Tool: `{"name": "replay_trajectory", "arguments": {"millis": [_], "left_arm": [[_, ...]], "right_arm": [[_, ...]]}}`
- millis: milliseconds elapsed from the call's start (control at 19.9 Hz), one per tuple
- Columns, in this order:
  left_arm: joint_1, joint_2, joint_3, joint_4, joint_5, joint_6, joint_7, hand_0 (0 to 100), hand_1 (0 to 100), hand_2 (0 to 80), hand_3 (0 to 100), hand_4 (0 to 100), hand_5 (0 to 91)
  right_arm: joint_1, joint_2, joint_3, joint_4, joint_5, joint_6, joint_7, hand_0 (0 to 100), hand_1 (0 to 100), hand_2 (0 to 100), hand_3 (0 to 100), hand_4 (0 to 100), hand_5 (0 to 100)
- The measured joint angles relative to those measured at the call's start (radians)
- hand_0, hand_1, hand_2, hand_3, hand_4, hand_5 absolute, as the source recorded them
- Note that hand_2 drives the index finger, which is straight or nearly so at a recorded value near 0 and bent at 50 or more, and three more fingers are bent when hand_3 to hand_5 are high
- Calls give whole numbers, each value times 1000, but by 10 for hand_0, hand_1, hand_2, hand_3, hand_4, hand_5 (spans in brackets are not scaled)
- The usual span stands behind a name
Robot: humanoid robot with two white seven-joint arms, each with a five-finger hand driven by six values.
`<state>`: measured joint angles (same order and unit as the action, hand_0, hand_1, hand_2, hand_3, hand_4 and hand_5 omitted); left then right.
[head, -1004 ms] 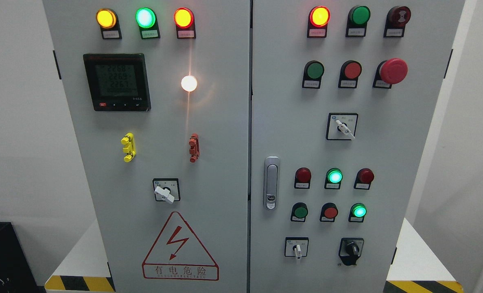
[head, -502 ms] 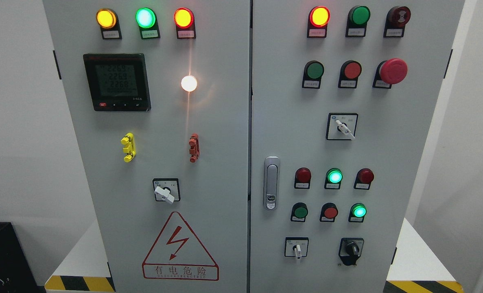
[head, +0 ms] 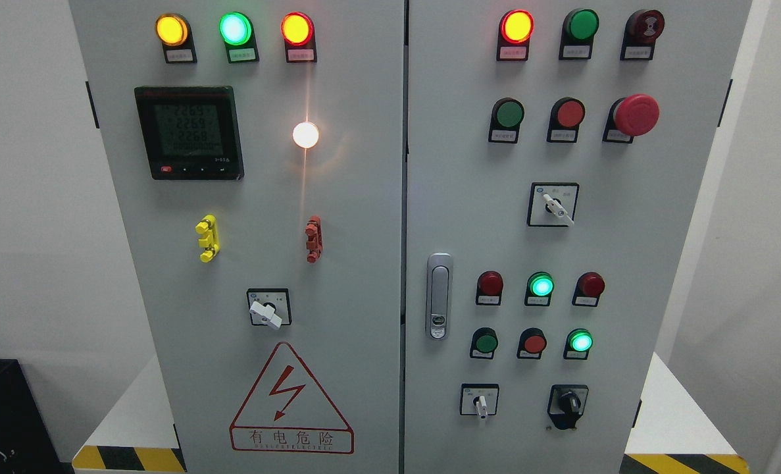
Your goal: Flip black knob to close circuit
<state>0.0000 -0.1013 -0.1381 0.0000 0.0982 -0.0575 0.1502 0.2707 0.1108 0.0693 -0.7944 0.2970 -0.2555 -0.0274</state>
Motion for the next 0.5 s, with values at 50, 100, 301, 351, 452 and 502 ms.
{"name": "replay_trajectory", "arguments": {"millis": [50,100,301,351,452,502], "left_arm": [[0,0,0,0,0,0,0,120,556,0,0,0,0],[0,0,0,0,0,0,0,120,556,0,0,0,0],[0,0,0,0,0,0,0,120,556,0,0,0,0],[0,0,0,0,0,0,0,120,556,0,0,0,0],[0,0,0,0,0,0,0,120,556,0,0,0,0],[0,0,0,0,0,0,0,120,556,0,0,0,0]], "right_arm": [[0,0,-6,-29,24,1,-1,0,118,386,610,540,454],[1,0,-11,-60,48,3,-5,0,118,417,644,563,496],[3,0,-29,-173,135,25,-29,0,121,524,733,654,602],[3,0,-32,-201,154,31,-31,0,118,538,745,662,617],[3,0,-38,-259,197,52,-36,0,104,588,788,695,664],[3,0,-41,-284,221,61,-39,0,98,605,810,709,685]]}}
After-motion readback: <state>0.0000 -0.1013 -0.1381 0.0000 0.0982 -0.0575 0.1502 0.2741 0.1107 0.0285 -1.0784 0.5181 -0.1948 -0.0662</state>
